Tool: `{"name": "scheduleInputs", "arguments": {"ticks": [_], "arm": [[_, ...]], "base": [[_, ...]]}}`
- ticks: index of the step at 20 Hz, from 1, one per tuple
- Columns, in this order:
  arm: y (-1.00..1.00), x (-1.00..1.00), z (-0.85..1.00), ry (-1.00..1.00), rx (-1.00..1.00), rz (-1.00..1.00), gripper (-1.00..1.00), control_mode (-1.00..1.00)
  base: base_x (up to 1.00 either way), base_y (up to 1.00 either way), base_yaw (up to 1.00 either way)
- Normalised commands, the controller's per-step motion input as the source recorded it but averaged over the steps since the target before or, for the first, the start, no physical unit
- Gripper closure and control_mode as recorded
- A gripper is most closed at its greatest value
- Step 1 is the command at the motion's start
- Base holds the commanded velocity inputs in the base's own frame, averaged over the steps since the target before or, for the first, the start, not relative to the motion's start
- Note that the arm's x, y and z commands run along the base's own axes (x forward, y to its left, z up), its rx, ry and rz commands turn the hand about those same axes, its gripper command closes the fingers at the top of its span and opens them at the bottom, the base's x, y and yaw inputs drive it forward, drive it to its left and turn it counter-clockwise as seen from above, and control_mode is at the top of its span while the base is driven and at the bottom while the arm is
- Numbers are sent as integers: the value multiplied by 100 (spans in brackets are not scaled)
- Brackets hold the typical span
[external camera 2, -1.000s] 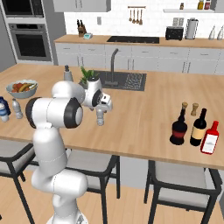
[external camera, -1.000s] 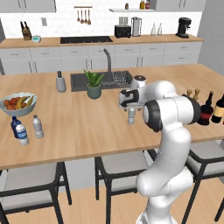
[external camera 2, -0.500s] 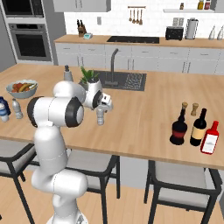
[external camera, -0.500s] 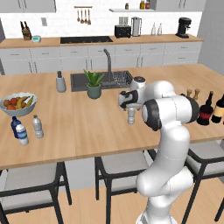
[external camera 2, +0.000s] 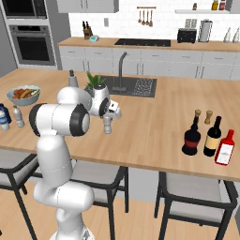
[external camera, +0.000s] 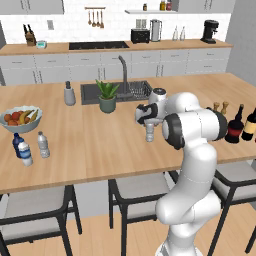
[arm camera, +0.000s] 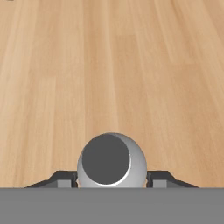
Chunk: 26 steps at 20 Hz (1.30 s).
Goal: Move the plastic bottles in the middle to the plastics group, and the glass bottles in the middle to the glass group.
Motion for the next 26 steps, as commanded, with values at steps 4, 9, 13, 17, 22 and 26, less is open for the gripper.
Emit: {"name": "scheduleInputs", "arguments": {"ticks": [4,9,13,17,22,26], "arm": [[9,-16,19,-6,0,5,100,-100],[49,-27,55,-9,0,21,100,-100],[84,-8,38,0,0,38,100,-100],[99,0,20,0,2,50,100,-100],[83,-2,2,0,7,50,100,-100],[74,-7,0,0,3,43,100,-100]], "base": [[0,0,0],[0,0,0],[0,0,0],[0,0,0],[0,0,0],[0,0,0]]}}
